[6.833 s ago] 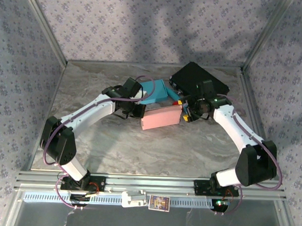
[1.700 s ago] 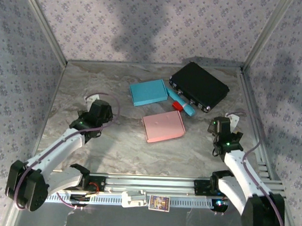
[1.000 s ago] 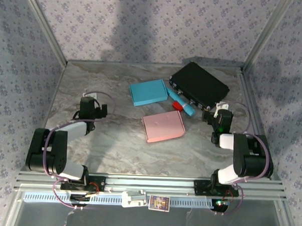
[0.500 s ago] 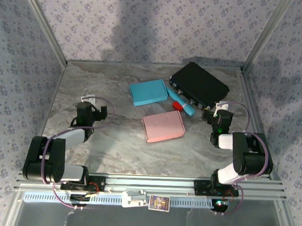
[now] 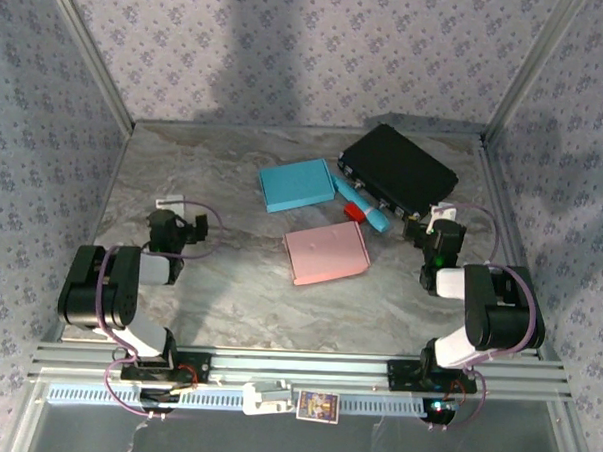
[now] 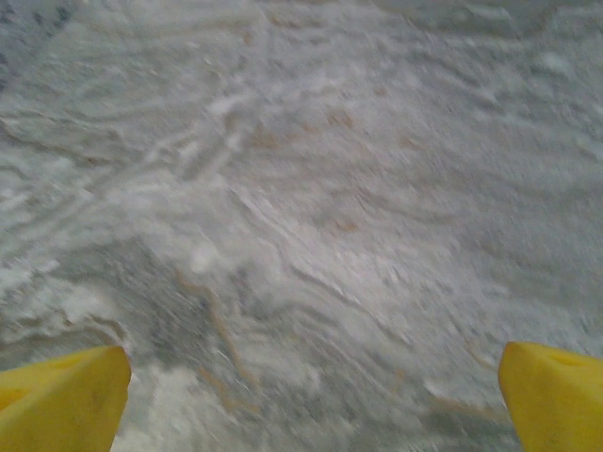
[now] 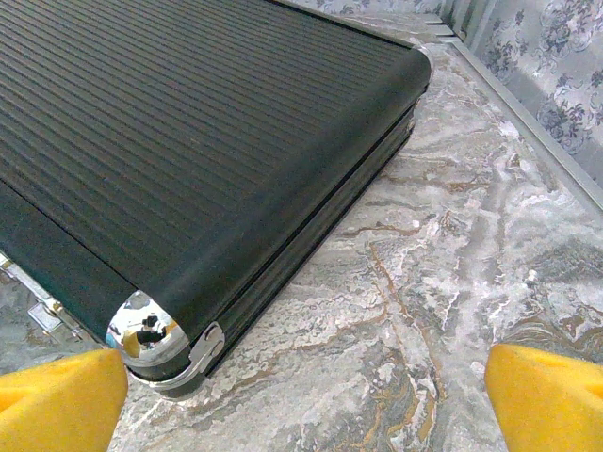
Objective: Fold the paper box
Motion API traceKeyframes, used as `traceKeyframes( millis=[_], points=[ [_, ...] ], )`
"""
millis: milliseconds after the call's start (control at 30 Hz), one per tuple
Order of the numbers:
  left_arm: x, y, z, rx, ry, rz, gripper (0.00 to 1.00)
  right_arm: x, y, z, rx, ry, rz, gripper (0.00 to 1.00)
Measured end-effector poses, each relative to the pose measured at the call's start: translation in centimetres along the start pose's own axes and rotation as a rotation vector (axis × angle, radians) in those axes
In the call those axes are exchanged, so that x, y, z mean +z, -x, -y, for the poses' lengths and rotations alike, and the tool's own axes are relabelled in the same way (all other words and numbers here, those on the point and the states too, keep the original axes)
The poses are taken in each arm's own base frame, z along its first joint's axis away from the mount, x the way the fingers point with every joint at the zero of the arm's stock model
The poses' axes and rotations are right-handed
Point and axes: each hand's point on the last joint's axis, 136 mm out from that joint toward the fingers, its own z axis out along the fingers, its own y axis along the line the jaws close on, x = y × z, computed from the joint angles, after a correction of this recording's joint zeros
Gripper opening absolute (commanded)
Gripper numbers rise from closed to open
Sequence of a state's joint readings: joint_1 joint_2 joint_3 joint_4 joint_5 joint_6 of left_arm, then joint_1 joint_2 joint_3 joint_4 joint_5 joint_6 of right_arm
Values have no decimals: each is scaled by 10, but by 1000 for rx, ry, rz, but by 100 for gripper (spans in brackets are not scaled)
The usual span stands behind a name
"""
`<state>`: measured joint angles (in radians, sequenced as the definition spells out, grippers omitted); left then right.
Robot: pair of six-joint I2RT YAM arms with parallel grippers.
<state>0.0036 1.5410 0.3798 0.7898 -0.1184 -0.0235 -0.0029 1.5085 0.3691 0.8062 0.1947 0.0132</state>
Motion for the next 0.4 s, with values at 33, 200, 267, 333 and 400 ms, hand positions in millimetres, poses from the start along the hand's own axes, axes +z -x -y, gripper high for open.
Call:
traceKeyframes(
  millis=[33,200,267,333,400],
  points=[
    [1,4,-3,-9,8,9,100,0,0,0,0,0,0,99],
    [2,8,-4,-16,9,21,100,0,0,0,0,0,-1,99],
    [2,9,-2,-13,5,21,100,0,0,0,0,0,-1,99],
    [2,9,0,-11,2,21,100,0,0,0,0,0,-1,99],
    [2,9,0,-10,1,21,100,0,0,0,0,0,-1,99]
  ],
)
